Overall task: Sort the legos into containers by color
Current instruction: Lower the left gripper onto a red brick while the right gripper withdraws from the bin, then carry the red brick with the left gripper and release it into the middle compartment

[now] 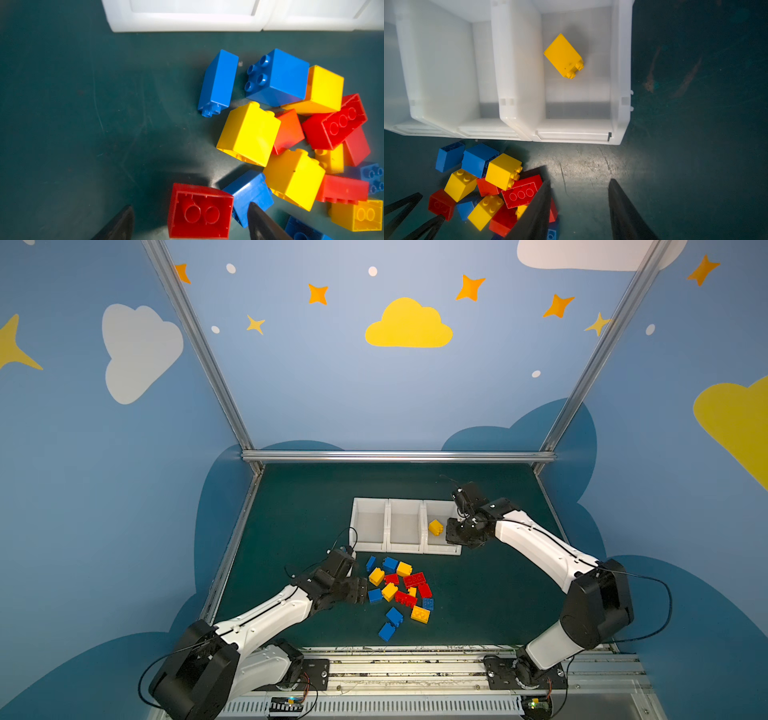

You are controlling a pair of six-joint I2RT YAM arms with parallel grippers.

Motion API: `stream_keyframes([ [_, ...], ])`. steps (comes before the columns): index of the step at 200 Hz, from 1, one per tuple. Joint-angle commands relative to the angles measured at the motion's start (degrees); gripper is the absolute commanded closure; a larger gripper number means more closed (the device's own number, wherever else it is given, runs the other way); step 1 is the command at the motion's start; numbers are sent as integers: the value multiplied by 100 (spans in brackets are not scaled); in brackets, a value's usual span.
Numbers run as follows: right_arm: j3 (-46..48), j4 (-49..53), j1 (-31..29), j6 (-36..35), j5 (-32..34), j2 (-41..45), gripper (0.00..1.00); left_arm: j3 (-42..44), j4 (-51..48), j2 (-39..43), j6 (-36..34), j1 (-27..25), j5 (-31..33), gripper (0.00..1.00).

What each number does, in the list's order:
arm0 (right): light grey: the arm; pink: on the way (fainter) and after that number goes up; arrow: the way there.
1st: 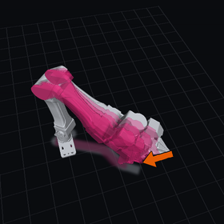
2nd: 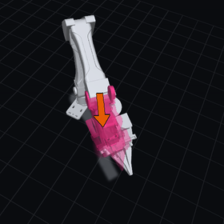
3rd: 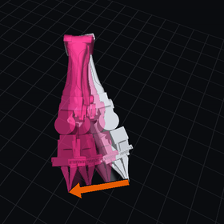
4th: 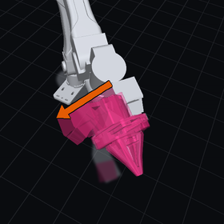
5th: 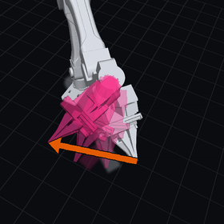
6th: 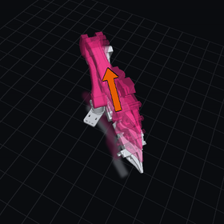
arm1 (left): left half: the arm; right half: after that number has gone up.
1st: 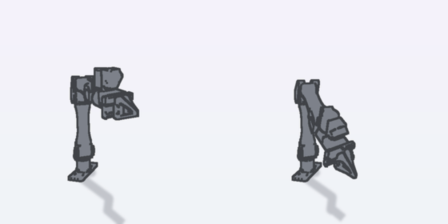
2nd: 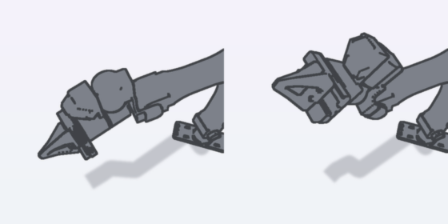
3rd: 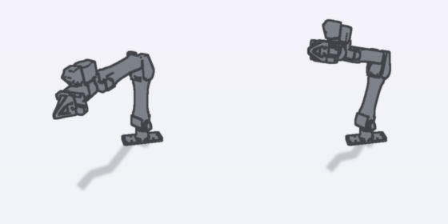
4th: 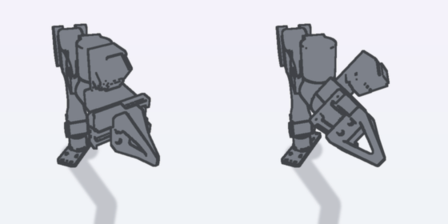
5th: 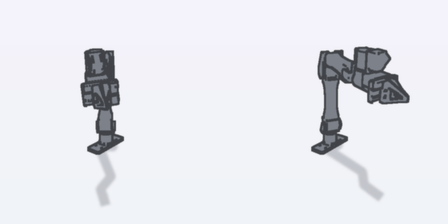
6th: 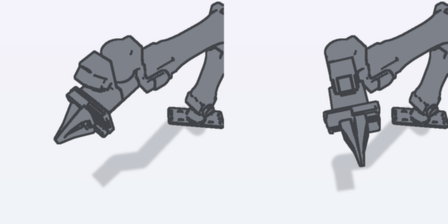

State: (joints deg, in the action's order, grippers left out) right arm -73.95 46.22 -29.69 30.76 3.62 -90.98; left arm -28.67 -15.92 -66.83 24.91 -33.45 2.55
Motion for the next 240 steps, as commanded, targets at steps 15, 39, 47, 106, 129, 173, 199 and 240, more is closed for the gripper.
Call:
stream_keyframes([
  [15, 47, 182, 41, 53, 122, 290, 54, -166, -84, -255, -157, -104, 87, 15],
  [39, 48, 206, 37, 57, 138, 380, 54, -207, 2, -437, -149, -210, 86, 15],
  [47, 69, 187, 45, 61, 147, 414, 54, -226, -14, -501, -157, -246, 112, 16],
  [106, 117, 239, 70, 79, 174, 520, 54, -450, -345, -960, -204, -302, 281, 22],
  [129, 74, 201, 96, 53, 118, 495, 56, -441, -360, -990, -130, -311, 328, 26],
  [173, 168, 133, 100, 141, 43, 496, 58, -355, -411, -891, -37, -346, 391, 34],
  [199, 229, 178, 97, 189, 86, 528, 59, -333, -431, -790, -16, -346, 443, 37],
  [240, 245, 198, 99, 214, 96, 539, 60, -265, -398, -757, 89, -347, 536, 45],
])
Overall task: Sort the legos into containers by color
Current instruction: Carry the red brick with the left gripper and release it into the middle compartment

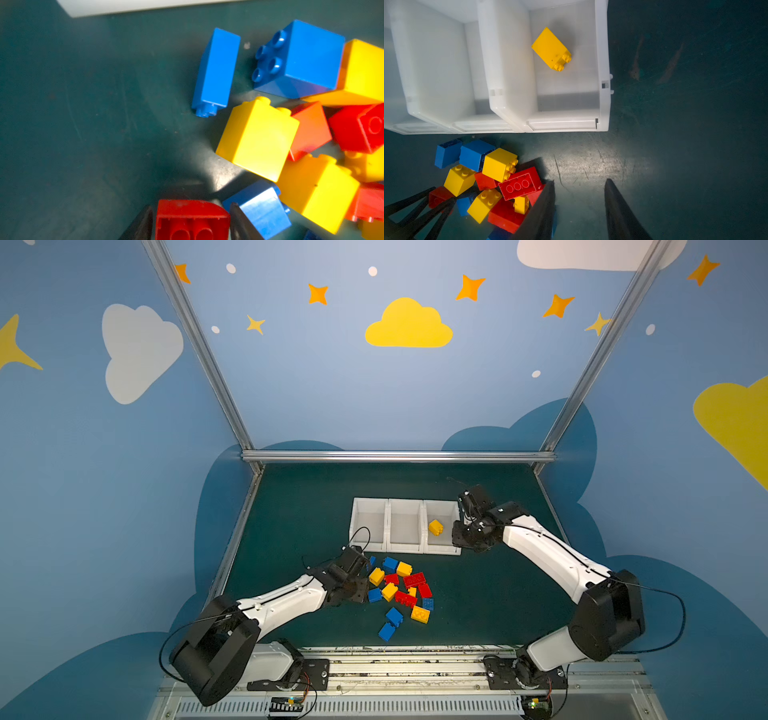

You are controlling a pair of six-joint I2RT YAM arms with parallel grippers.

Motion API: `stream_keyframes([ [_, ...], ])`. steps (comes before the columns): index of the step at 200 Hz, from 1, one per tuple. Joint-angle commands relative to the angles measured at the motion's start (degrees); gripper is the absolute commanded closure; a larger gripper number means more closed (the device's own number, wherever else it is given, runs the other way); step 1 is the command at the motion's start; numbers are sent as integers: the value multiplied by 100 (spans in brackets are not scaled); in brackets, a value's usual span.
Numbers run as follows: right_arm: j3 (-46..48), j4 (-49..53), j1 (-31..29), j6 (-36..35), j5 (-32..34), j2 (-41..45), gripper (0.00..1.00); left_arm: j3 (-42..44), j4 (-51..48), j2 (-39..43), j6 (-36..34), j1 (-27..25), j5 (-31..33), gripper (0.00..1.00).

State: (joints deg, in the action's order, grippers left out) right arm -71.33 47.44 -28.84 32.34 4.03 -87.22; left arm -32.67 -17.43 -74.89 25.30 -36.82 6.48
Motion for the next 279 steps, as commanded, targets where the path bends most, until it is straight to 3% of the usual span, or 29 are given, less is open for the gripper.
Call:
stream_keyframes([
  [1, -19, 83, 12, 55, 54, 158, 60, 136, -249, 52, 52, -10, 139, 45],
  [78, -212, 187, 6, 125, -2, 63, 61, -47, -309, 246, -169, -14, -48, 56],
  [143, 84, -23, 10, 185, 106, 271, 62, -1155, -201, 151, -648, -10, -156, 56],
  [185, 67, -53, -34, 245, 26, 242, 61, -2426, -4, -851, -1315, -1, -444, 56],
  [213, 139, -46, -34, 282, 60, 385, 61, -3516, -329, -1808, -1662, 7, -275, 56],
  [279, 323, -150, -51, 412, -148, 549, 61, -4946, -462, -3311, -1828, 69, -658, 55],
])
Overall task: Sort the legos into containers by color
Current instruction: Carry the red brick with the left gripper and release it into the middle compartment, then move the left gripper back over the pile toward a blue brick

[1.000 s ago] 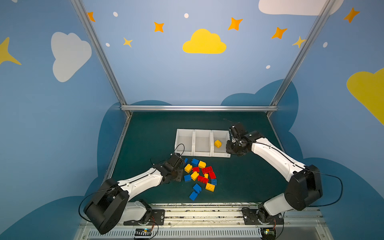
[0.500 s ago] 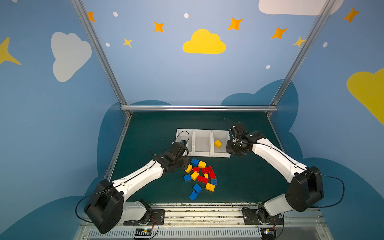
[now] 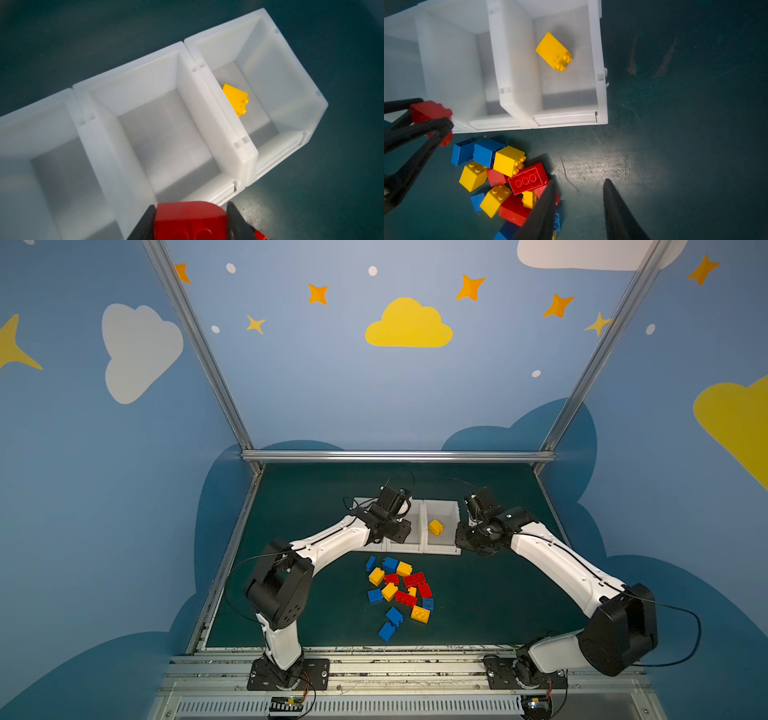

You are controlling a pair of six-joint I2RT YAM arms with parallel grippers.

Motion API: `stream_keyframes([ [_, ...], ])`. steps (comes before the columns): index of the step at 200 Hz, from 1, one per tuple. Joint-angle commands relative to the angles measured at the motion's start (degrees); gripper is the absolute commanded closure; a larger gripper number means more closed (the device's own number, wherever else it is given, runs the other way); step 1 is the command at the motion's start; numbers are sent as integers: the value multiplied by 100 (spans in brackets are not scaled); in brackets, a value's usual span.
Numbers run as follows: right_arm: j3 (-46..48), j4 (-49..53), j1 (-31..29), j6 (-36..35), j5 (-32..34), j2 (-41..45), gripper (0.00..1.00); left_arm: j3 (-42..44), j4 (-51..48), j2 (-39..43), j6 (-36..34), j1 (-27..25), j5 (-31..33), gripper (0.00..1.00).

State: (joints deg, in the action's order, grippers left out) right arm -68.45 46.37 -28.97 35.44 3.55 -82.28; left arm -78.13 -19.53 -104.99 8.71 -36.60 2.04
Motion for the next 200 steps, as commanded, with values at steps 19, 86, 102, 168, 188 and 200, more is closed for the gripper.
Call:
stream_keyframes([
  [19, 36, -40, -41, 104, -74, 54, 60, -543, -307, -447, -207, 48, -277, 51],
  [86, 34, -74, -39, 99, -52, 12, 54, -450, -291, -354, -170, 91, -204, 37],
  [102, -23, -153, -51, 102, -154, -78, 54, -398, -267, -275, -160, 107, -192, 37],
  [168, -100, -166, -161, 59, -219, -370, 54, -17, -158, 137, -106, 180, -336, 37],
  [188, -135, -203, -162, 32, -299, -432, 54, 148, -226, 338, -115, 188, -286, 37],
  [200, -207, -190, -191, -22, -350, -496, 54, 312, -229, 495, -103, 194, -262, 37],
])
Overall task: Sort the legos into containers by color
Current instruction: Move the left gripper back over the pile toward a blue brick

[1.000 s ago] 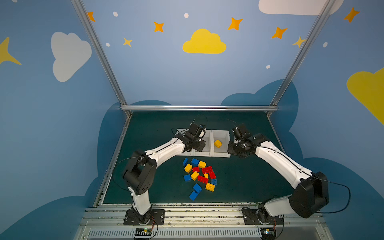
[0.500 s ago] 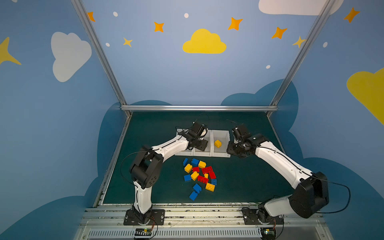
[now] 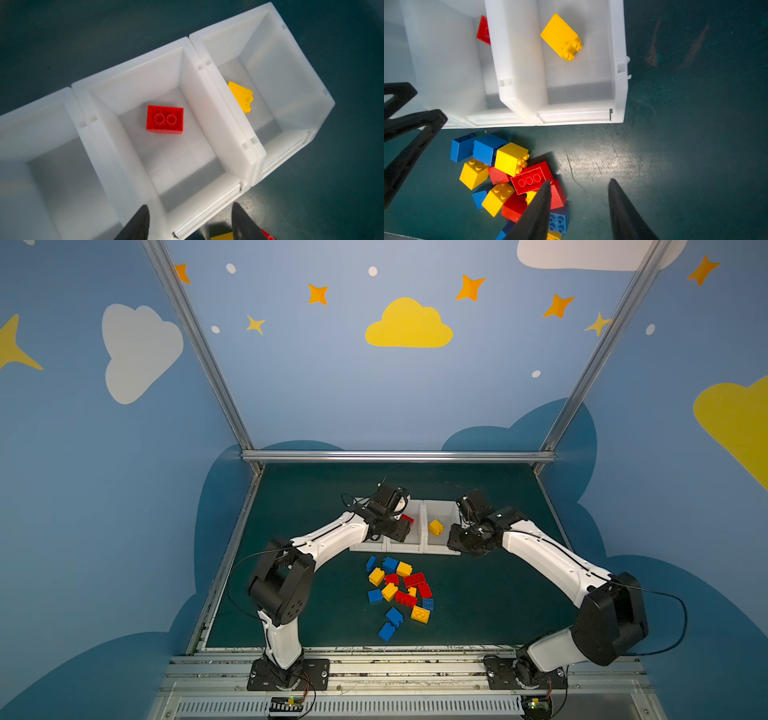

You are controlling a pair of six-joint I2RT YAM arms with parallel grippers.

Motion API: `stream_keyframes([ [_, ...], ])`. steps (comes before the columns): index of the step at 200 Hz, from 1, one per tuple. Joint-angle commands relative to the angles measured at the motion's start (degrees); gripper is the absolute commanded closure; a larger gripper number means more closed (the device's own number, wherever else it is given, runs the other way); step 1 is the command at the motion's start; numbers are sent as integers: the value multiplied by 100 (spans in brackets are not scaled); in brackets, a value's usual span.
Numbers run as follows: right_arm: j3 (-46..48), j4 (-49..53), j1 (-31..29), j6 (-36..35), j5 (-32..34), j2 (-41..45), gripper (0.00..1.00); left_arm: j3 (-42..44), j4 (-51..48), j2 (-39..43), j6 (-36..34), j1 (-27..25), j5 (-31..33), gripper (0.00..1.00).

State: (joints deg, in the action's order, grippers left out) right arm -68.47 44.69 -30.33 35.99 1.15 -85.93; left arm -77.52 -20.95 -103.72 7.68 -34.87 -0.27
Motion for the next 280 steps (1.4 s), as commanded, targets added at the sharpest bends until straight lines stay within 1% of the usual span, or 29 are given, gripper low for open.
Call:
stream_keyframes([
  [1, -212, -21, -58, -80, -108, -137, 54, 266, -90, 391, 3, 23, -28, 37],
  [67, -330, -57, -265, -206, -187, -507, 54, 1394, -60, 1384, 344, 175, 128, 38],
  [109, -413, -82, -338, -296, -325, -627, 54, 1966, -152, 1818, 543, 277, 332, 39],
  [130, -484, -1, -463, -366, -105, -703, 54, 2245, -137, 1989, 636, 305, 386, 40],
  [145, -505, 54, -521, -391, -91, -780, 54, 2413, -131, 2080, 691, 321, 430, 41],
  [176, -415, -51, -562, -347, -200, -819, 54, 2686, -53, 2112, 756, 371, 432, 43],
  [207, -498, -23, -588, -397, -269, -914, 54, 2850, 67, 2022, 783, 405, 382, 44],
  [280, -561, 31, -632, -369, -194, -987, 56, 2797, 381, 1429, 699, 415, 127, 49],
])
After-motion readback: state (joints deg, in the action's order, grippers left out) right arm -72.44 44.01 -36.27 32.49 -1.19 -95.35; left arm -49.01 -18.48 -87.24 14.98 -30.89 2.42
